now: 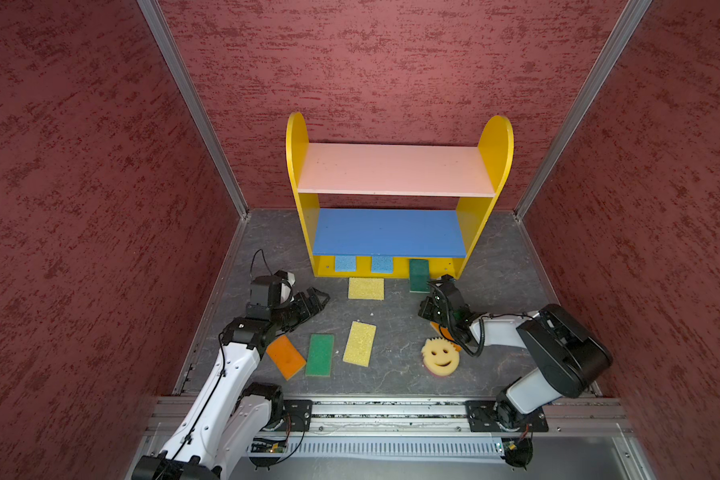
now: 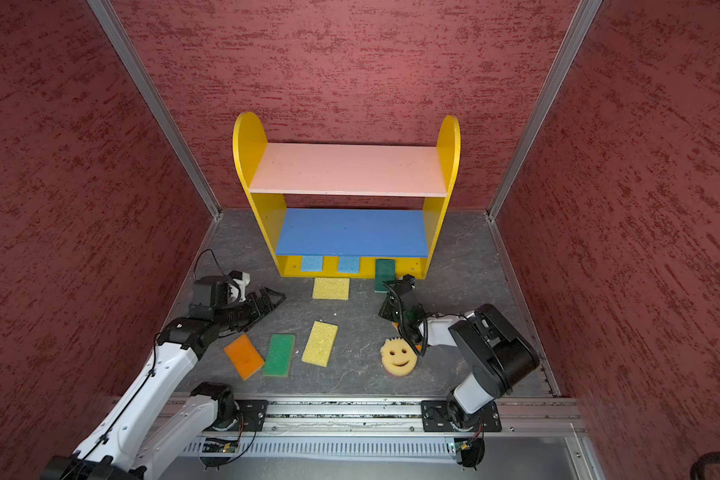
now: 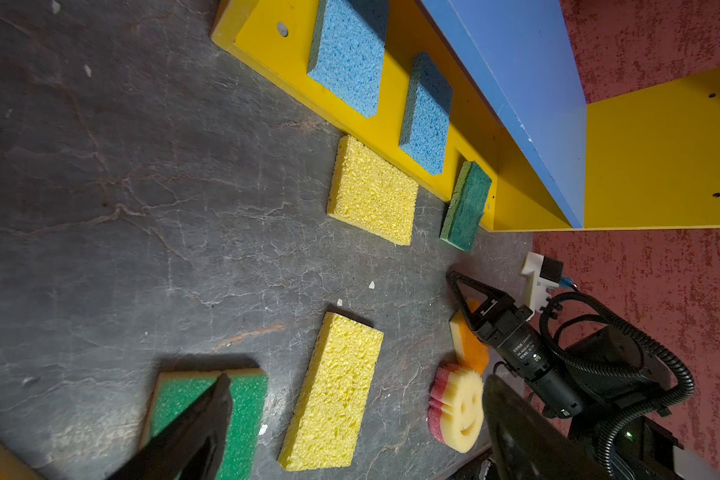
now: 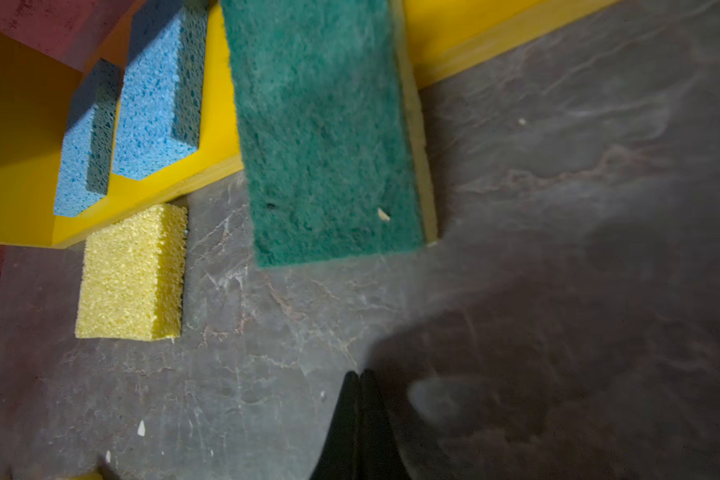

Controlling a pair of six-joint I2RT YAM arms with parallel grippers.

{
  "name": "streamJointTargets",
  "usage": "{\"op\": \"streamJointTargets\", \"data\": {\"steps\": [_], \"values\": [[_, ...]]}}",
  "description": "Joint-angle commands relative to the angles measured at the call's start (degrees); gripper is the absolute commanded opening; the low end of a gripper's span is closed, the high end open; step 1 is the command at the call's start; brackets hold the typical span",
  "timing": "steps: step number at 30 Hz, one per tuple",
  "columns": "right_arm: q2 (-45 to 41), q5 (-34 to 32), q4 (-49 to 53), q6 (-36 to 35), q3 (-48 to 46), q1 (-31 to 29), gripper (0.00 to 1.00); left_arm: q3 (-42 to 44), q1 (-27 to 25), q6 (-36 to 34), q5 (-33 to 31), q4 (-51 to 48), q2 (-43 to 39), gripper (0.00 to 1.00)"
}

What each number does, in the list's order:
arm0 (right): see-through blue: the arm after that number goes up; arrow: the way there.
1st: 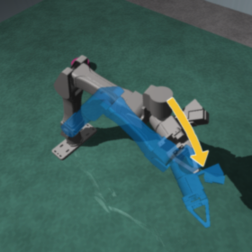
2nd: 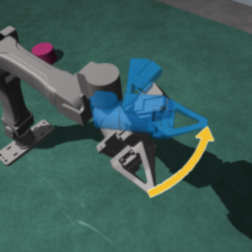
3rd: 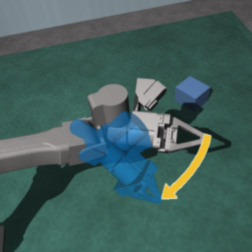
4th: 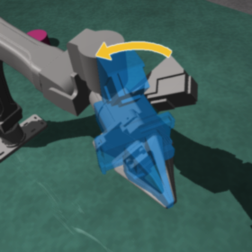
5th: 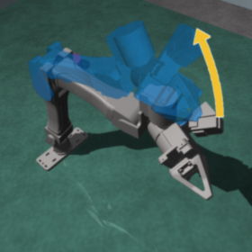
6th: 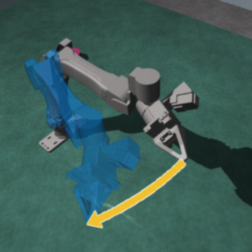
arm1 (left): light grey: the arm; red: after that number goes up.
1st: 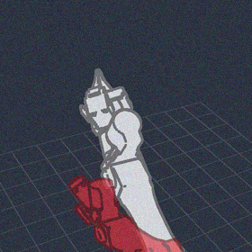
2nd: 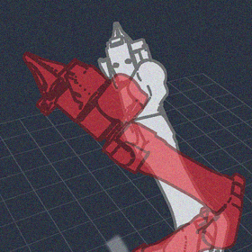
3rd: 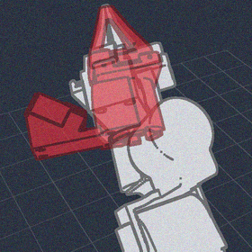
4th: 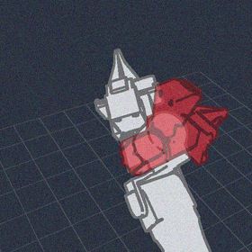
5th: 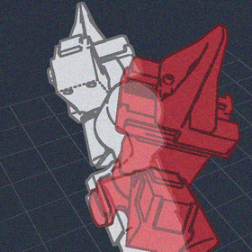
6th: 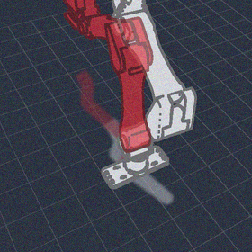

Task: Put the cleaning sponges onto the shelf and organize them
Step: 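Press the green sponge against the shelf base with the right gripper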

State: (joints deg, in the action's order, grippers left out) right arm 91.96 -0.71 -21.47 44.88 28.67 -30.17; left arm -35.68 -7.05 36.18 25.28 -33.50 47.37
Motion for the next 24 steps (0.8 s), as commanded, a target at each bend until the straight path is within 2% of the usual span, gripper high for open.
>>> {"op": "streamJointTargets", "data": {"steps": [1, 14, 24], "values": [[3.8, -0.4, -4.2, 1.8, 2.0, 0.0, 0.0, -0.6, 0.4, -0.6, -1.0, -0.7, 0.1, 0.94], [15.0, 1.4, -13.6, 4.6, 5.5, 4.3, 0.0, -0.6, 0.4, -0.7, -1.5, -1.1, 1.0, 0.94], [13.9, 0.9, -13.5, 4.3, 4.4, 5.6, 0.0, 0.0, 0.4, -0.3, -1.1, 0.2, 2.0, 0.94]]}}
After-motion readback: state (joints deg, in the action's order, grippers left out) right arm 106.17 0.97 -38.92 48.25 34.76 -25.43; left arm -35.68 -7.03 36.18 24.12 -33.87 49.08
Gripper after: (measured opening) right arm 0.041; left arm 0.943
